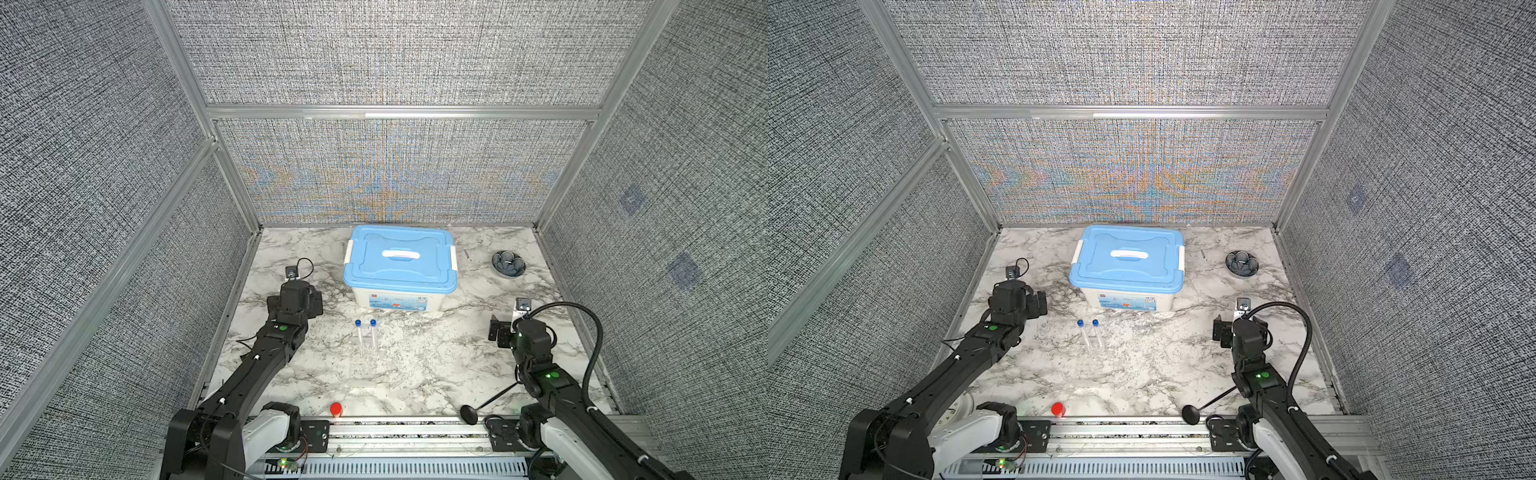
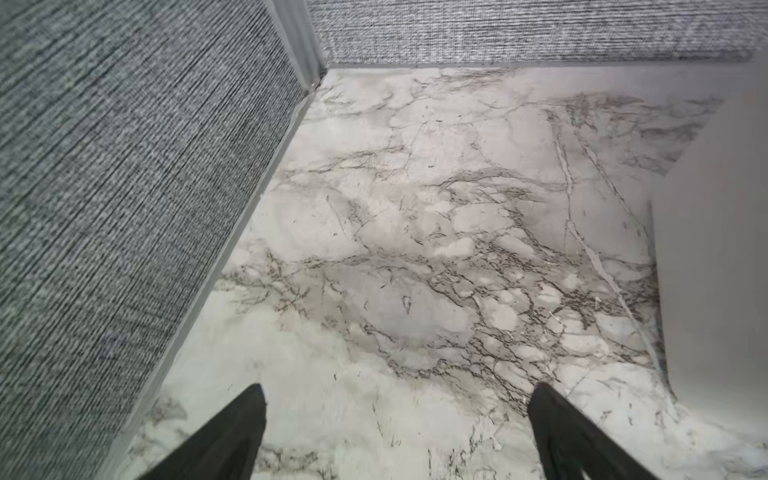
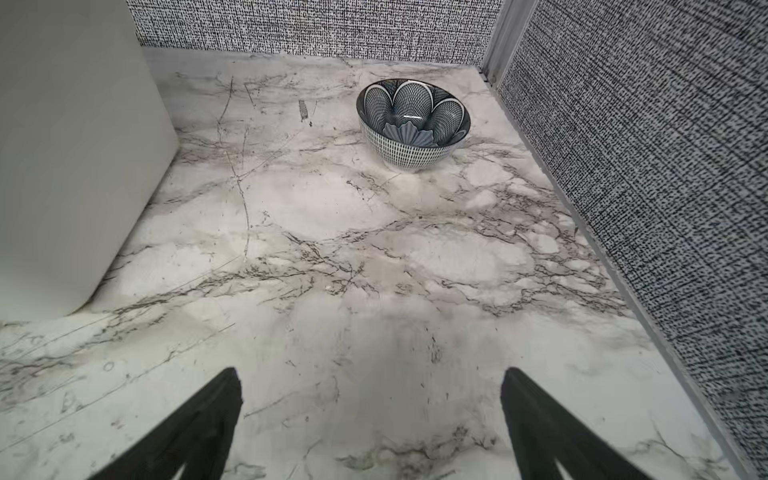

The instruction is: Organize the chemistry lab equipment

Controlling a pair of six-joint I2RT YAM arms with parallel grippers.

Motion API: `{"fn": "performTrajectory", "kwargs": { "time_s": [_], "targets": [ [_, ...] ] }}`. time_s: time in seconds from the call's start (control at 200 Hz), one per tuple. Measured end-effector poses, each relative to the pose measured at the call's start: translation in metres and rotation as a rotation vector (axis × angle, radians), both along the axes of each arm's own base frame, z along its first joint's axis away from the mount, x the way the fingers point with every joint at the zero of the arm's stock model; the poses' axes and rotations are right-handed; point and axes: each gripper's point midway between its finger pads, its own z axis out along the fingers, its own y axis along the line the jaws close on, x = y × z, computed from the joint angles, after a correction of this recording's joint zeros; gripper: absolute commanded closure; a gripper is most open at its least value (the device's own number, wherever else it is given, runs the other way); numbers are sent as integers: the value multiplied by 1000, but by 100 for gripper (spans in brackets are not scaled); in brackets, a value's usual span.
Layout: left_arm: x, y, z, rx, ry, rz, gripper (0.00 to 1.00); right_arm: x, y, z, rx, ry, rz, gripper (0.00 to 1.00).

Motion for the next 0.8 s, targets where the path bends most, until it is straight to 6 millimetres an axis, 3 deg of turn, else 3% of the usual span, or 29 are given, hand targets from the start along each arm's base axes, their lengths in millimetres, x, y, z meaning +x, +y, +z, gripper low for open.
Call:
{"fn": "performTrajectory", "kwargs": {
  "time_s": [0.07,0.19,0.47,0.63,0.725,0.8],
  "targets": [
    [1,-7,-12,43,-25,-85,1,1,-1,-12,-8,24,13,1],
    [9,-11,-20,94,-99,-133,1,18,-2,-5,8,-20,15,1],
    [30,-11,-42,116,-186,-141,1,62,-9,-16,40,-61,30,1],
    [39,1,-25,78,-261,-108,1,77,-10,-39,47,-51,40,1],
    [42,17,-25,35,-284,-61,1,93,-11,-17,48,-99,35,1],
    [44,28,-36,1,-267,-36,1,111,-10,0,45,-148,31,1]
  ]
}}
